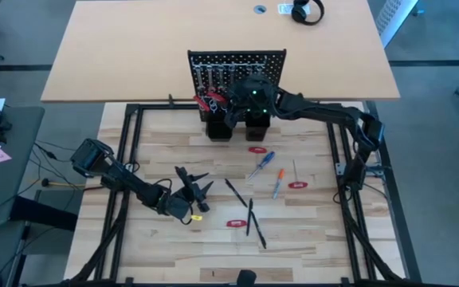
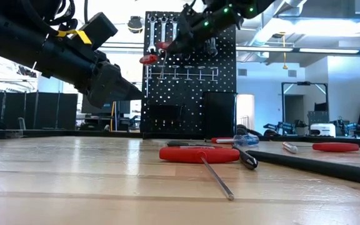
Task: Hang tools onto peg board
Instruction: Hang the allen wrench on the peg board
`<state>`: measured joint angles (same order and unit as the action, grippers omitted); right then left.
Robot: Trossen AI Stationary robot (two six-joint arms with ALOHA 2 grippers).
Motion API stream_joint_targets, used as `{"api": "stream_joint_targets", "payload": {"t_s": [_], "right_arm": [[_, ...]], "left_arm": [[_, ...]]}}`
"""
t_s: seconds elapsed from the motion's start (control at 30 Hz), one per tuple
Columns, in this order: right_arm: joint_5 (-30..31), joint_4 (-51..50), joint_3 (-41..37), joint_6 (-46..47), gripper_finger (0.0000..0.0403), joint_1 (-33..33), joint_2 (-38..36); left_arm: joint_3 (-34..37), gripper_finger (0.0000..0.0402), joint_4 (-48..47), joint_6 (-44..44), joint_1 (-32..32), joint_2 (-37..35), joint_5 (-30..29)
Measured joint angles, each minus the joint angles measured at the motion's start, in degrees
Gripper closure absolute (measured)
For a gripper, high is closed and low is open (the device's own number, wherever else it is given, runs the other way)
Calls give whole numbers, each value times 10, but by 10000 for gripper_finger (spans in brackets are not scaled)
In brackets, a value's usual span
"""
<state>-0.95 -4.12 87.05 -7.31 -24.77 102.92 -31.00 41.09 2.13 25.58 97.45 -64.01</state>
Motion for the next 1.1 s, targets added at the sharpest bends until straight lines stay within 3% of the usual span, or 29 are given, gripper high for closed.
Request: {"api": "stream_joint_targets", "payload": {"t_s": [0.33,0.6,0.73,0.97,1.1], "right_arm": [[1,2,0,-22,316,5,14],[12,2,0,-37,209,12,13],[19,1,0,-37,176,13,2],[29,-27,0,-46,177,42,-48],[29,-104,0,-63,185,76,-88]], "left_arm": [[0,244,-1,-1,0,0,2],[0,244,-1,-1,0,0,8],[0,244,-1,-1,1,0,8],[0,244,-1,-6,10,0,8],[0,244,-1,-6,15,0,7]]}}
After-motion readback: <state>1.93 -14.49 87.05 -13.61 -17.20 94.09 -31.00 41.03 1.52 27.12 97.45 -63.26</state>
